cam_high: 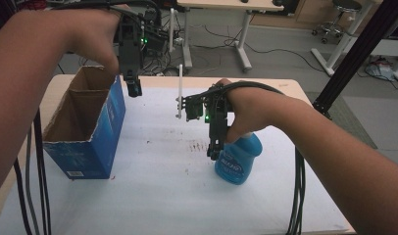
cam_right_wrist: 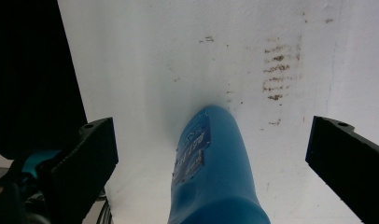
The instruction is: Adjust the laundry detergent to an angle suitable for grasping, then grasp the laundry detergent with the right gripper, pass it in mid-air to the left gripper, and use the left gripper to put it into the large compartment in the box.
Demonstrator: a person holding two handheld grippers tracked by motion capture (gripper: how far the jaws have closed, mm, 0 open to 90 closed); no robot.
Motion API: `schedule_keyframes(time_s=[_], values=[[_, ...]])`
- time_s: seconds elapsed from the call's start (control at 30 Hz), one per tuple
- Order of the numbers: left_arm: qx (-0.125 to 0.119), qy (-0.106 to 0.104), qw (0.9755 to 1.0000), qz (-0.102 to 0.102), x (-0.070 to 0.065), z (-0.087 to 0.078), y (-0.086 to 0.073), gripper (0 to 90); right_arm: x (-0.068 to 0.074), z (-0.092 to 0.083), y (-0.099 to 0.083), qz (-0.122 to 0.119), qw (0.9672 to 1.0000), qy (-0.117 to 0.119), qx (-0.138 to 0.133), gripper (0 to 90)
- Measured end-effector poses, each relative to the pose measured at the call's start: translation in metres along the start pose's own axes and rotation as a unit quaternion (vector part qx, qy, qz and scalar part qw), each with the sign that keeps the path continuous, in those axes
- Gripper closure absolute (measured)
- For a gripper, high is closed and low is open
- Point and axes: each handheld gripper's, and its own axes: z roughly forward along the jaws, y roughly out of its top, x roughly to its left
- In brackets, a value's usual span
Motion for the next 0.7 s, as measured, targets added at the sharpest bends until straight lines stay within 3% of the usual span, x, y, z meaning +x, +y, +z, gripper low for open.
schedule_keyframes(time_s=[0.6,0.7], values=[[0.002,0.001,1.0,-0.002,-0.0001,0.0,-0.0038,1.7,0.0011,-0.0028,-0.0007,-0.001,0.9999,-0.009,-0.009,1.4],[-0.002,0.002,1.0,-0.003,0.0009,-0.0008,-0.005,1.7,0.001,-0.0061,-0.0039,0.008,0.9994,-0.015,-0.031,1.4]])
